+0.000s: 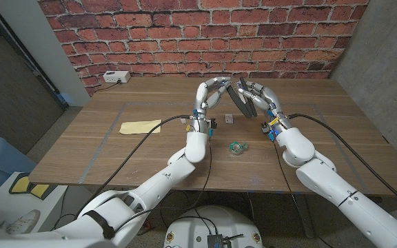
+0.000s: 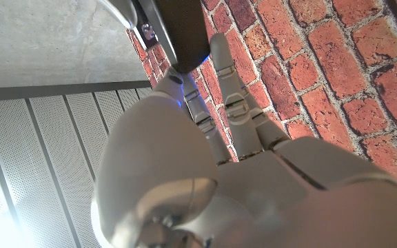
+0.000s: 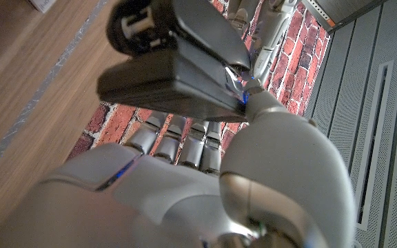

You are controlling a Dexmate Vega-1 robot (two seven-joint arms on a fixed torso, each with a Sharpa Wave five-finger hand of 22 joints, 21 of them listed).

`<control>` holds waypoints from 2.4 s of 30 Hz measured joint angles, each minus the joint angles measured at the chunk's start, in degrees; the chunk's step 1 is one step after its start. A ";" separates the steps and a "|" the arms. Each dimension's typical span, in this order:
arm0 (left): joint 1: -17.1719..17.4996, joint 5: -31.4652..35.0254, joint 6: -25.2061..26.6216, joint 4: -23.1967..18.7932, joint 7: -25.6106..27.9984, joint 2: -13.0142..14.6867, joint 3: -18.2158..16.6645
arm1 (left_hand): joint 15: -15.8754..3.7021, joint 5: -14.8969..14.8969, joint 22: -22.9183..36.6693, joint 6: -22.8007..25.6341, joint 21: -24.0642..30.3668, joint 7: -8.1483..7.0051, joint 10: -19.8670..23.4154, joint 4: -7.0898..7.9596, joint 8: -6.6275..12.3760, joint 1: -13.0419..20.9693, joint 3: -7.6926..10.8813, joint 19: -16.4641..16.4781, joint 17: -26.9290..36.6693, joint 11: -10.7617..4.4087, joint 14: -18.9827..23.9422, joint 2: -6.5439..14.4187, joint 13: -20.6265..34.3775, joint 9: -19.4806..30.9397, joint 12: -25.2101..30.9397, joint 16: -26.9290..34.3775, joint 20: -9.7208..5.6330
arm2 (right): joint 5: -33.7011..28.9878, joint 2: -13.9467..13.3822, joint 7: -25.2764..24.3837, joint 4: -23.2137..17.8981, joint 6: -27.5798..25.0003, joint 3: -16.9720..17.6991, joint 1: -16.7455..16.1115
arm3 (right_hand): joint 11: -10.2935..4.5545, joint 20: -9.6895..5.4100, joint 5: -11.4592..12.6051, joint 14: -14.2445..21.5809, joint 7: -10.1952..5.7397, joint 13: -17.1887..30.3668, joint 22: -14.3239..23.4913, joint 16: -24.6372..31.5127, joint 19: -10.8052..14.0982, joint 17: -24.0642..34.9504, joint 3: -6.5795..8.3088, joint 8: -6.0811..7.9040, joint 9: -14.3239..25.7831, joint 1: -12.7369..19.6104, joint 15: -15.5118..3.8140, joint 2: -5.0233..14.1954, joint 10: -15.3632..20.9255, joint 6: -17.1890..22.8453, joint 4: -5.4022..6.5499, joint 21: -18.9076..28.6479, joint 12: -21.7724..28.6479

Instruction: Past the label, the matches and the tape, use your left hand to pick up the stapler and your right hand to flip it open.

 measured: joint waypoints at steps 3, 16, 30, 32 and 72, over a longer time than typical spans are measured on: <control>0.27 0.16 0.43 -0.46 0.41 0.04 0.00 | -2.93 -0.30 0.00 0.00 0.00 0.00 0.13 0.12 0.00 -0.03 -0.12 -0.22 -0.02 -0.12 1.83 -0.03 -0.07 0.00 0.00 0.01 -0.22 | -0.05 0.65 -0.08 0.43 0.82 0.22 -0.59 | 0.00 -0.12 -0.01 0.10 0.00 0.00 0.00 0.13 0.13 0.20 0.07 0.00 0.06 0.04 0.09 -0.04 0.00 0.00 0.08 0.00 0.11; 1.30 0.95 0.95 -2.65 0.68 0.30 -0.02 | -3.01 -0.40 0.00 0.00 0.00 0.00 0.30 0.12 0.00 -0.80 -0.12 -0.22 0.06 -0.29 1.91 -0.80 -0.07 -0.01 -0.22 0.01 -0.22 | 0.48 1.60 -0.21 1.07 3.19 0.87 -1.39 | 0.00 -0.30 -0.01 0.71 -0.01 -0.16 -0.01 0.22 0.30 0.90 0.14 -0.33 0.84 0.03 0.10 -0.03 0.00 -0.01 0.16 0.00 0.11; 2.43 1.28 2.34 -5.08 0.14 1.19 -0.25 | -3.21 -1.05 0.01 -1.93 0.84 -0.95 -1.16 0.29 -1.38 -0.88 0.06 -1.63 0.25 -1.25 0.65 -0.84 0.40 0.30 -1.01 -1.26 -0.03 | 0.63 2.03 0.01 0.84 3.59 1.29 -1.86 | 0.31 -0.61 -0.03 0.70 0.09 -0.26 -0.01 0.66 0.61 1.43 0.15 -0.68 1.10 0.04 0.10 -0.04 0.31 0.34 0.17 0.00 0.52; 2.50 1.10 2.34 -5.12 -0.07 1.24 -0.26 | -3.13 -1.81 0.00 -3.21 0.84 -0.76 -2.65 0.99 -2.15 -1.74 0.47 -2.40 0.14 -1.14 -1.04 0.00 0.41 0.54 -1.52 -2.43 0.11 | 0.58 2.03 0.03 0.79 3.59 1.31 -1.89 | 0.31 -0.61 -0.03 0.70 0.08 -0.26 -0.01 0.66 0.61 1.43 0.15 -0.69 1.15 0.04 0.10 -0.04 0.31 0.34 0.17 0.00 0.52; 2.76 -2.96 4.39 -6.33 -8.56 3.04 0.10 | 7.64 -2.85 -0.11 -8.68 -7.53 -5.34 -20.25 12.01 -7.99 -30.70 -6.34 -16.27 -13.57 -2.70 -39.46 -6.14 -5.04 -1.46 -3.51 -9.66 5.20 | 0.53 3.11 1.14 1.78 3.59 0.46 -0.22 | 0.30 -0.60 -0.04 0.70 0.00 -0.95 -0.02 0.59 0.60 1.94 0.41 -1.60 1.67 0.60 0.10 -0.60 0.31 1.03 0.44 0.00 0.89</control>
